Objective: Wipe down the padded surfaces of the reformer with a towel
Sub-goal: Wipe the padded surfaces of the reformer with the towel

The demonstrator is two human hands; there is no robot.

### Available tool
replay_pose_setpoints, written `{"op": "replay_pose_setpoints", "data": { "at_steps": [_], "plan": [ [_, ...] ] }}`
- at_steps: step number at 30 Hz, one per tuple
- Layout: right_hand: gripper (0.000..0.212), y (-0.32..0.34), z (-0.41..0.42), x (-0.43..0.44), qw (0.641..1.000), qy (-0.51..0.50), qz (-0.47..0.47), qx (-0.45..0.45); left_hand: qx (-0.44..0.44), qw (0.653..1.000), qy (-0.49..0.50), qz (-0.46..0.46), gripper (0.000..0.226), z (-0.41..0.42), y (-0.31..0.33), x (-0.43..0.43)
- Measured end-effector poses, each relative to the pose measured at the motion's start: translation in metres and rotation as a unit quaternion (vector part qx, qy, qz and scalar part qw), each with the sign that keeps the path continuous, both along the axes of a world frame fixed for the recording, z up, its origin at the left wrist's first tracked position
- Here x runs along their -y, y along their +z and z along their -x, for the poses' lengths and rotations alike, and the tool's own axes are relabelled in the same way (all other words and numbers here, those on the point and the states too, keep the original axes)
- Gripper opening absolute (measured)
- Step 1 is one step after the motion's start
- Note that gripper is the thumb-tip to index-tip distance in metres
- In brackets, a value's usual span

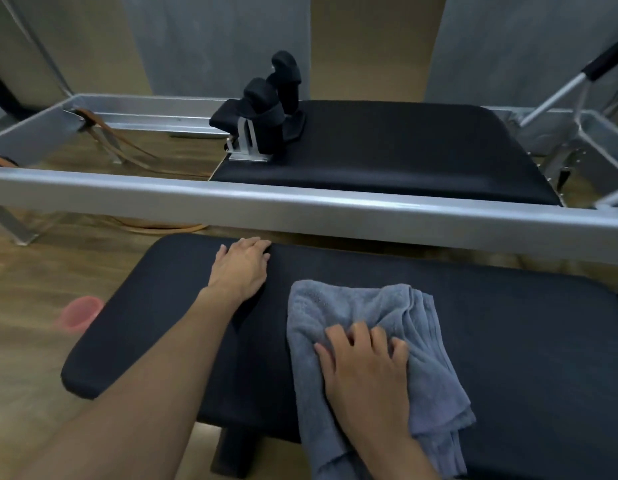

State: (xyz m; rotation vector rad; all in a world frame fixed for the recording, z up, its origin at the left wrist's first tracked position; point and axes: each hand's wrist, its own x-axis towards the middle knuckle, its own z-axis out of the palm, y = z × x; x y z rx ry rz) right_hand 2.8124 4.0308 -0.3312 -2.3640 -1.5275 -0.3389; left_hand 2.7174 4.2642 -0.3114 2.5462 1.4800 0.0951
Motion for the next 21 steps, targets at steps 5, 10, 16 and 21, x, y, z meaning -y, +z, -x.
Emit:
{"op": "replay_pose_setpoints", "data": {
  "at_steps": [5,10,16,21],
  "plan": [
    [0.031,0.000,0.014,0.000,1.000,-0.011,0.007,0.001,0.031,0.998,-0.038,-0.032,0.038,0.012,-0.006,-0.017],
    [0.031,0.004,-0.015,-0.078,1.000,0.004,0.022,0.011,0.071,0.995,-0.041,-0.060,0.032,0.015,-0.009,-0.030],
    [0.036,0.000,-0.048,-0.190,0.996,-0.013,0.091,-0.006,0.064,0.995,-0.056,-0.059,0.037,0.033,-0.015,-0.028],
    [0.037,0.004,-0.031,-0.180,0.997,-0.032,0.072,-0.002,0.035,0.999,-0.020,-0.022,0.040,0.071,-0.008,-0.022]
  ]
}}
